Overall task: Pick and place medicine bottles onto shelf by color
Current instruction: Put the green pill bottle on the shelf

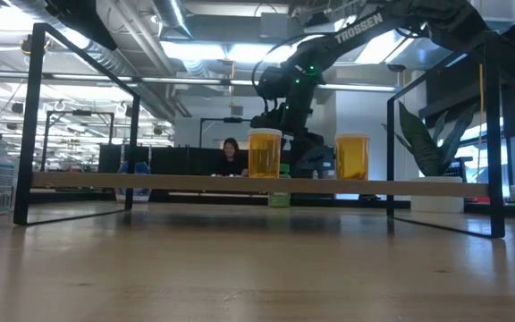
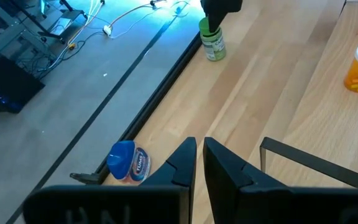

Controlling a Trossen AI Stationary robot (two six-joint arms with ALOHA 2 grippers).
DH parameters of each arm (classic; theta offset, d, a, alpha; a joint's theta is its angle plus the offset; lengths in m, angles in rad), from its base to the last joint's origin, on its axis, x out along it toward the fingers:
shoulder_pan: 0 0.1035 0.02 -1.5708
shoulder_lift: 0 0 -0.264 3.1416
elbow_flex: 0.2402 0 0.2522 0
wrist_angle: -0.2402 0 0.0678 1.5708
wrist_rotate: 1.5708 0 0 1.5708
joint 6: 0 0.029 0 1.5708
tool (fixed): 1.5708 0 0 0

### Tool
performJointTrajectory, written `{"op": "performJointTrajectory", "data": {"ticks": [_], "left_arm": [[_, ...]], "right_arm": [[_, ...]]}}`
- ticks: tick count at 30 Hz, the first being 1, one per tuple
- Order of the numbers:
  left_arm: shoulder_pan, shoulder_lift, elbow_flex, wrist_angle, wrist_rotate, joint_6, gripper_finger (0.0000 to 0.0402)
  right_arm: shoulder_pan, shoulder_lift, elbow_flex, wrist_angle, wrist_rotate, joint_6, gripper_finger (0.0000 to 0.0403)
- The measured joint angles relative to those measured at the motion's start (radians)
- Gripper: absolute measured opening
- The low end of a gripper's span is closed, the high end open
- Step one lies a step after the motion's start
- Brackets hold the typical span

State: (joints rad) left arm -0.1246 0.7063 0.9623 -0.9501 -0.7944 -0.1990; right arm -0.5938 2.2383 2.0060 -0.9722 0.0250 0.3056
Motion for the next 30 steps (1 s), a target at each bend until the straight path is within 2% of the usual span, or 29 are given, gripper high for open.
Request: {"op": "performJointTrajectory", "data": {"ticks": [11,19,27,30], "left_arm": [[0.0,0.0,0.0,0.0,0.0,0.0,0.0025],[0.0,0.0,0.0,0.0,0.0,0.0,0.0025],[0.0,0.0,0.0,0.0,0.0,0.0,0.0025],[0.0,0.0,0.0,0.0,0.0,0.0,0.0025]], "right_arm": [[0.0,0.018,-0.002,0.005,0.0,-0.005,0.0248],[0.0,0.018,-0.002,0.017,0.002,-0.007,0.0204],[0.0,0.018,-0.002,0.016,0.008,0.001,0.0222],[0.0,0.018,-0.002,0.016,0.008,0.004,0.0216]]}}
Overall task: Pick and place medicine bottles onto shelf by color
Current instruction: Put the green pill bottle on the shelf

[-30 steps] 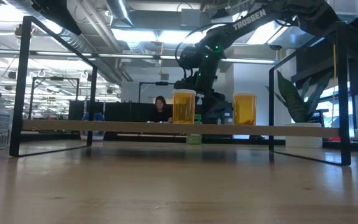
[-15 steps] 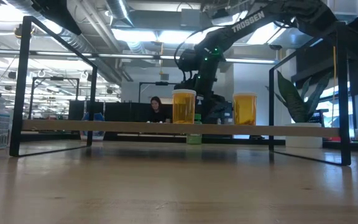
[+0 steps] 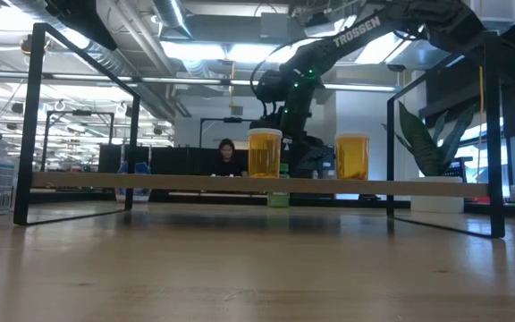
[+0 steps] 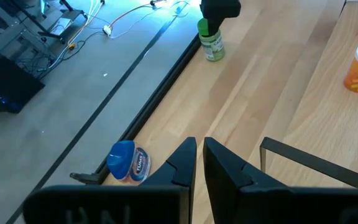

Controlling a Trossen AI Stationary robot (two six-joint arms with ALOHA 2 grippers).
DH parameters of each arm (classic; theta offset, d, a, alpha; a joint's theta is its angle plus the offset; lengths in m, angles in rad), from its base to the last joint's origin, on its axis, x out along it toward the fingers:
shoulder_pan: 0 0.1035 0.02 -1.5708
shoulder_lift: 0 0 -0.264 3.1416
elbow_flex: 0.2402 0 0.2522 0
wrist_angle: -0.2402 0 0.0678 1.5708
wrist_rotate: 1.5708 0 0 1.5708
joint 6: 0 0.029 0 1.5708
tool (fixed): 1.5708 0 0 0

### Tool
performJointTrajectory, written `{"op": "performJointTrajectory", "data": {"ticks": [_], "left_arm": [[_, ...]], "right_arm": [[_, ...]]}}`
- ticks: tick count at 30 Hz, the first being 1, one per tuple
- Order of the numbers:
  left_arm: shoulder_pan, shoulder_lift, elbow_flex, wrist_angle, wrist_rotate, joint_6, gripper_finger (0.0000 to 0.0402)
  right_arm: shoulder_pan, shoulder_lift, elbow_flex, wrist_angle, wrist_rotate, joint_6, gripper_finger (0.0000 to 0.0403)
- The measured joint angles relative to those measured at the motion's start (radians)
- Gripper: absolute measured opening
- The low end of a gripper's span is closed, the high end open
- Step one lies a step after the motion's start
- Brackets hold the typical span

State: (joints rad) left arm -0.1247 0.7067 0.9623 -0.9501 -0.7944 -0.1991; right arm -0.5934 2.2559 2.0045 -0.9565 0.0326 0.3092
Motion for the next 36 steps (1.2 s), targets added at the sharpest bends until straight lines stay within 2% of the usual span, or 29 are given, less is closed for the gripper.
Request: {"op": "performJointTrajectory", "data": {"ticks": [4,10,20,32,36], "left_arm": [[0.0,0.0,0.0,0.0,0.0,0.0,0.0025],[0.0,0.0,0.0,0.0,0.0,0.0,0.0025],[0.0,0.0,0.0,0.0,0.0,0.0,0.0025],[0.0,0.0,0.0,0.0,0.0,0.0,0.0025],[0.0,0.0,0.0,0.0,0.0,0.0,0.0025]], "right_arm": [[0.001,0.0,0.001,0.0,0.0,0.003,0.0206],[0.03,0.0,0.015,-0.009,0.002,0.027,0.0211],[0.089,0.0,0.148,-0.038,-0.004,0.082,0.0208],[0.23,0.0,0.342,-0.1,0.001,0.13,0.0212],[0.292,-0.006,0.349,-0.126,0.0,0.129,0.0212]]}}
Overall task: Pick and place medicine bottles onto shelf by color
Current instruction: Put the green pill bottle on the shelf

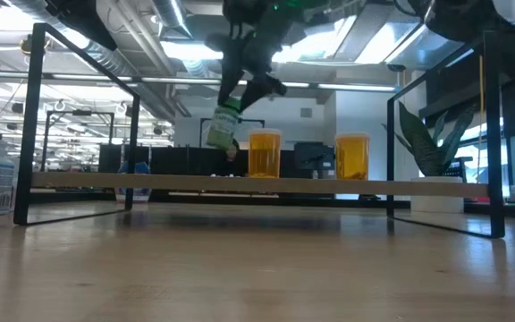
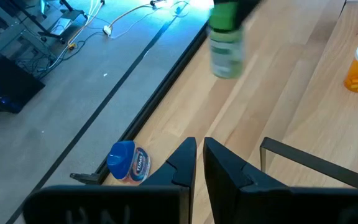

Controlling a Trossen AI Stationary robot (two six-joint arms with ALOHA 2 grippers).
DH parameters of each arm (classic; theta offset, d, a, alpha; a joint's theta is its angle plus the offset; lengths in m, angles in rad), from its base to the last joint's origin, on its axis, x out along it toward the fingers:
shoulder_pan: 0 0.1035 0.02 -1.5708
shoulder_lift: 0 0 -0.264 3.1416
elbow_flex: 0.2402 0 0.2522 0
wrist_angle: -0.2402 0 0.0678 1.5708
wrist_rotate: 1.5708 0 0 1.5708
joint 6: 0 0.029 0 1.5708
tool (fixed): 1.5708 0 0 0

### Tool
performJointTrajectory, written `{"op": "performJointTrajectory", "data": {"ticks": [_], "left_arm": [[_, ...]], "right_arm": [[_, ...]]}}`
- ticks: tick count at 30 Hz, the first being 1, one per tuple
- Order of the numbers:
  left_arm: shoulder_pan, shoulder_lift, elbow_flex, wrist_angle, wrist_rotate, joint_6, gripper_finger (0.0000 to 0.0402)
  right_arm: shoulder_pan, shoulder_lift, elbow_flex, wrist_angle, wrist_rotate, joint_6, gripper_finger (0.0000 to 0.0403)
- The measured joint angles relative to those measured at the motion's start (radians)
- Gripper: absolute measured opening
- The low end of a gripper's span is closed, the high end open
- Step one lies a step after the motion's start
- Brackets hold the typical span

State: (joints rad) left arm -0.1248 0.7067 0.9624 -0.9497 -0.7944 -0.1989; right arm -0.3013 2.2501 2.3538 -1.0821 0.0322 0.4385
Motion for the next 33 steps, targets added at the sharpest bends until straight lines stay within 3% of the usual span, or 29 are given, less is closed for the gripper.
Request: {"op": "performJointTrajectory", "data": {"ticks": [15,24,33], "left_arm": [[0.0,0.0,0.0,0.0,-0.008,0.041,0.0025],[0.0,0.0,0.0,-0.004,0.166,0.171,0.0025],[0.0,0.0,0.0,-0.009,0.179,0.245,0.0025]], "right_arm": [[0.172,-0.007,-0.001,-0.001,-0.008,-0.023,0.0213],[0.204,-0.007,-0.006,0.022,-0.007,0.059,0.0213],[0.212,-0.007,-0.103,0.059,-0.056,0.08,0.0213]]}}
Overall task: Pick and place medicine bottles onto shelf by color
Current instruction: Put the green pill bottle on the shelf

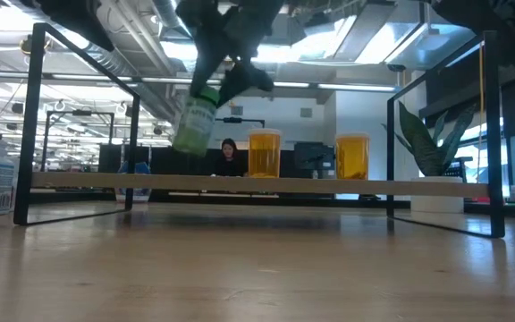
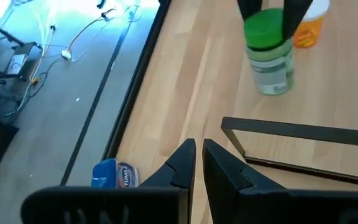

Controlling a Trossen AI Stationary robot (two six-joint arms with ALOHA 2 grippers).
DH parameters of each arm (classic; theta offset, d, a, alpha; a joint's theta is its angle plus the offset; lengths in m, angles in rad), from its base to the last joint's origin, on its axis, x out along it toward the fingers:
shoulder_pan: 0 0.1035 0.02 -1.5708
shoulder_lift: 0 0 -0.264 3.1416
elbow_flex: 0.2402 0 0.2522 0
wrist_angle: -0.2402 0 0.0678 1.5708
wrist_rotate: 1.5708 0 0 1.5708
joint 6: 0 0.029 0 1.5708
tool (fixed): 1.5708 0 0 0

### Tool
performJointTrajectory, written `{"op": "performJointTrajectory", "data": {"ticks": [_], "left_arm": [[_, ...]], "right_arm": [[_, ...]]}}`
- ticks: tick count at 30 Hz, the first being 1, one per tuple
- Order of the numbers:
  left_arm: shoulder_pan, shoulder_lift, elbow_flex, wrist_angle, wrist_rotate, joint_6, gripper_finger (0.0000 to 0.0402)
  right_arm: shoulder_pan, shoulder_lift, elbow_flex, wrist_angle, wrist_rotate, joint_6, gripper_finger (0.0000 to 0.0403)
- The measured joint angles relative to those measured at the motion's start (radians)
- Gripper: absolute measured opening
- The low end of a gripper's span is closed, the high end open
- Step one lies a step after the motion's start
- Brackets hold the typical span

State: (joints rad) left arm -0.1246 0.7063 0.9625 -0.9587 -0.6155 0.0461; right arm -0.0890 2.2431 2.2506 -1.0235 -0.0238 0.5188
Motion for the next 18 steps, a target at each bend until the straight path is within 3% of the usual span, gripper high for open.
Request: {"op": "performJointTrajectory", "data": {"ticks": [8,18], "left_arm": [[0.0,0.0,0.0,0.002,0.242,0.011,0.0025],[0.0,0.0,0.0,0.003,0.261,-0.018,0.0025]], "right_arm": [[0.02,-0.001,-0.081,0.037,-0.023,0.002,0.0213],[0.041,0.0,-0.099,0.064,0.031,-0.023,0.0213]]}}
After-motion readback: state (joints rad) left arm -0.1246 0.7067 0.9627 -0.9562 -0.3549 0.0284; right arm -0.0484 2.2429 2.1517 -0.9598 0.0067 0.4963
